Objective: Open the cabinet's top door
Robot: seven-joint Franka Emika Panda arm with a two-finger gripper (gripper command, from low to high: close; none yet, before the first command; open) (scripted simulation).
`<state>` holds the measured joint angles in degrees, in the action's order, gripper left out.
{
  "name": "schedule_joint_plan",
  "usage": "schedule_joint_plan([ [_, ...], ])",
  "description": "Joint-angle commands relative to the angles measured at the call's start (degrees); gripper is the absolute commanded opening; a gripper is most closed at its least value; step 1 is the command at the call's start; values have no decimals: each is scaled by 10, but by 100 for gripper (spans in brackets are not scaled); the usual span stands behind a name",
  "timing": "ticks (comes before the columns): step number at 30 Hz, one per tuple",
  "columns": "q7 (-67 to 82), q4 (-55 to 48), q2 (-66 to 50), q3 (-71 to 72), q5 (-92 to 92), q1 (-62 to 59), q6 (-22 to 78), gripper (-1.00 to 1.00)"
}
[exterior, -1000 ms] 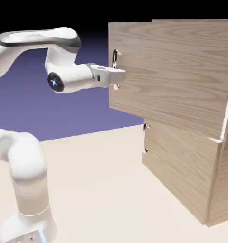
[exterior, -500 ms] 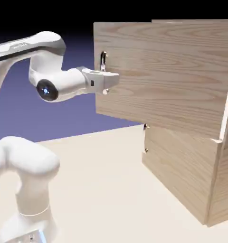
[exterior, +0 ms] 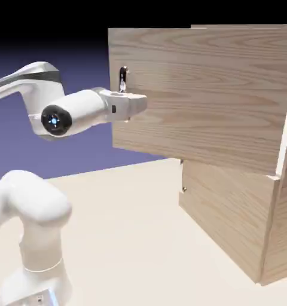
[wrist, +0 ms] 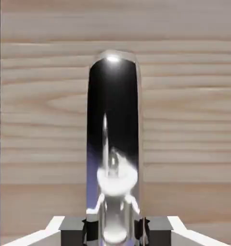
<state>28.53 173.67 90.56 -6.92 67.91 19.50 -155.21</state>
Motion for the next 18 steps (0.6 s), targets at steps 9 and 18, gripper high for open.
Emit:
schedule_joint_plan([
  [9, -42, -7, 79, -168, -167, -112, 220, -100],
  [18, -78, -73, 105, -342, -338, -105, 368, -100],
])
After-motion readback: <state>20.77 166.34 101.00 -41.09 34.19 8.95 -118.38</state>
